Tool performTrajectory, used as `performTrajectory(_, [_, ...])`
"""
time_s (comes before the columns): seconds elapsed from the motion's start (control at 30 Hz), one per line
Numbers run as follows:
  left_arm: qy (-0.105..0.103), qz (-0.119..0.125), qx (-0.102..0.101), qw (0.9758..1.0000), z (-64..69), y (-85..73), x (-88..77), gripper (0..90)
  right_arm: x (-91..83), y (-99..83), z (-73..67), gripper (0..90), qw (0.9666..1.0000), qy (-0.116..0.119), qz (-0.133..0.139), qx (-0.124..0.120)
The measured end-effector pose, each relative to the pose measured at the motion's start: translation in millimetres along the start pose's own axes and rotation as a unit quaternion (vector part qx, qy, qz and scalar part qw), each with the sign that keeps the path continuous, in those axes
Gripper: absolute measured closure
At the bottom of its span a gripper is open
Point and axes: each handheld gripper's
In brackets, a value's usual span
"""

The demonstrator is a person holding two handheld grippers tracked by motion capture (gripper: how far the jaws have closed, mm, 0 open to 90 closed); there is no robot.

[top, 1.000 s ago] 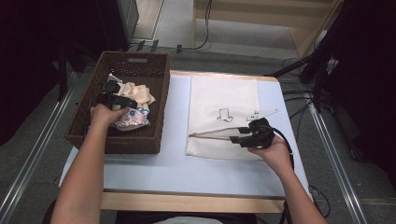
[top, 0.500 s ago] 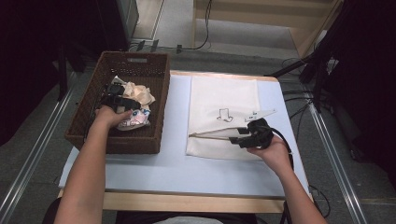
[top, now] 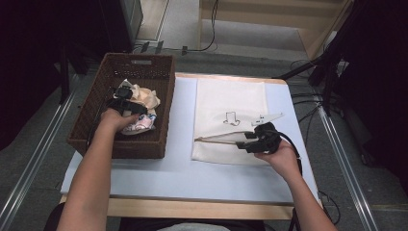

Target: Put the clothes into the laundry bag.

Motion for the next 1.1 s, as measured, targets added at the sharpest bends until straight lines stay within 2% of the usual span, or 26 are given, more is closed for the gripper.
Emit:
performTrajectory(0.13, [0.007, -0.004, -0.004, 1.0, 1.6, 1.0, 0.0, 0.3, -2.2, -0.1, 0.5, 42.5, 1.0, 0.001, 0.009, 0.002])
performTrajectory(0.23, [0.011, 0.008, -0.009, 0.9999, 3.2, -2.7, -1.9, 3.3, -3.5, -0.6, 1.4, 42.4, 0.9999, -0.001, 0.011, 0.005])
performTrajectory(0.4, [0.017, 0.021, -0.015, 0.9995, 3.5, -5.3, -6.2, 15.2, -2.4, -2.3, 4.4, 42.3, 0.9999, -0.002, 0.007, 0.008])
performTrajectory(0.43, [0.017, 0.022, -0.011, 0.9996, 3.7, -5.5, -7.0, 17.7, -2.8, -2.4, 4.0, 42.2, 0.9999, -0.002, 0.007, 0.01])
performTrajectory(0.53, [0.004, 0.027, 0.004, 0.9996, 5.9, -6.6, -10.3, 32.4, -3.9, -2.7, 2.4, 42.2, 0.9999, -0.002, 0.01, 0.006])
performTrajectory(0.6, [-0.003, 0.025, 0.003, 0.9997, 5.9, -6.3, -11.9, 40.3, -4.7, -2.9, 2.3, 42.2, 0.9999, -0.002, 0.011, 0.005])
performTrajectory(0.67, [-0.019, 0.023, -0.005, 0.9995, 2.5, -6.8, -13.8, 48.7, -5.4, -3.4, 2.1, 42.3, 0.9999, -0.005, 0.011, 0.005])
performTrajectory(0.73, [-0.04, 0.019, -0.014, 0.9989, -1.1, -9.2, -15.8, 53.3, -6.4, -3.8, 2.2, 42.5, 0.9999, -0.006, 0.012, 0.003])
performTrajectory(0.8, [-0.046, 0.015, -0.007, 0.9988, -1.4, -10.5, -17.0, 55.9, -7.8, -4.7, 1.3, 42.8, 0.9999, -0.007, 0.011, 0.001])
performTrajectory(0.93, [-0.047, 0.009, -0.01, 0.9988, -1.9, -8.1, -17.4, 56.8, -10.3, -7.5, 1.3, 43.2, 0.9998, -0.009, 0.016, 0.0])
performTrajectory(1.0, [-0.059, 0.004, -0.018, 0.9981, -4.0, -6.6, -17.6, 56.9, -11.2, -8.9, 2.0, 43.3, 0.9998, -0.009, 0.018, 0.0])
performTrajectory(1.07, [-0.079, -0.018, -0.024, 0.9964, -7.0, -2.1, -20.5, 57.3, -12.5, -9.5, 1.4, 43.5, 0.9998, -0.01, 0.018, 0.003])
performTrajectory(1.1, [-0.083, -0.024, -0.021, 0.996, -7.7, -0.1, -22.5, 57.5, -13.1, -9.8, 1.3, 43.6, 0.9997, -0.01, 0.02, 0.0])
Point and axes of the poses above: each handheld gripper's, and its own axes: x roughly forward along the jaws, y roughly out of its top, z roughly to its right, and after that the axes turned 4 degrees about -x, right-handed
